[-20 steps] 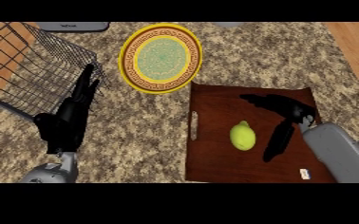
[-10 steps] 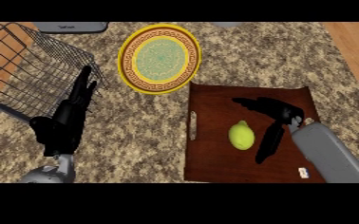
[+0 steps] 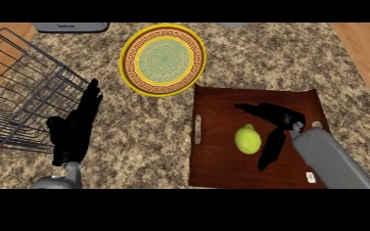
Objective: Pick the pear from the tray and place it in the plate
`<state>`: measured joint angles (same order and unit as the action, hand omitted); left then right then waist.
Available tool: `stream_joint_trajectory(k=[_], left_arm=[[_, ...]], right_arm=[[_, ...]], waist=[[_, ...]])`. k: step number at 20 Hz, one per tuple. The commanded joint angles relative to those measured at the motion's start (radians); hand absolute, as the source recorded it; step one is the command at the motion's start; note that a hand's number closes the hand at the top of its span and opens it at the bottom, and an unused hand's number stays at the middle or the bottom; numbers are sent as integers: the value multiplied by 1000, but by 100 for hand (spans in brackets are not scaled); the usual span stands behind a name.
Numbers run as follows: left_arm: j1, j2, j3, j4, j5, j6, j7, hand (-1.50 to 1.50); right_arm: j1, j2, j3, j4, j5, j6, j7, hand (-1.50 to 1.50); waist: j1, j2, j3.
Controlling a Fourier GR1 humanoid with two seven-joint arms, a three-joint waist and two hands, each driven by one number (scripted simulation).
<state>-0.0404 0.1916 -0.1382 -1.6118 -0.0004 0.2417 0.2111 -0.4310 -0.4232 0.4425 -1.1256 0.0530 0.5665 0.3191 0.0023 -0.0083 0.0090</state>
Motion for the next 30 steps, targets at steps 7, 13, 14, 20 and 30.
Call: stream_joint_trajectory(k=[7,13,14,20,30], left_arm=[[33,14,71,130,31,-75,-27,0],[38,-3,87,170,23,-72,-58,0],[0,20,87,106,22,-77,45,0],[-65,-26,12,155,-15,-77,22,0],[-78,-40,-2,188,-42,-65,32,0]], right_arm=[[-10,73,-13,135,223,-84,-221,150],[-40,107,-49,152,327,-210,-188,150],[-16,22,-93,131,312,-187,-246,150],[-370,414,151,69,554,-451,-46,150],[-640,422,275,127,565,-910,178,150]], waist=[[5,9,-9],[4,9,-9],[0,8,-9],[113,21,-11],[107,24,-10]])
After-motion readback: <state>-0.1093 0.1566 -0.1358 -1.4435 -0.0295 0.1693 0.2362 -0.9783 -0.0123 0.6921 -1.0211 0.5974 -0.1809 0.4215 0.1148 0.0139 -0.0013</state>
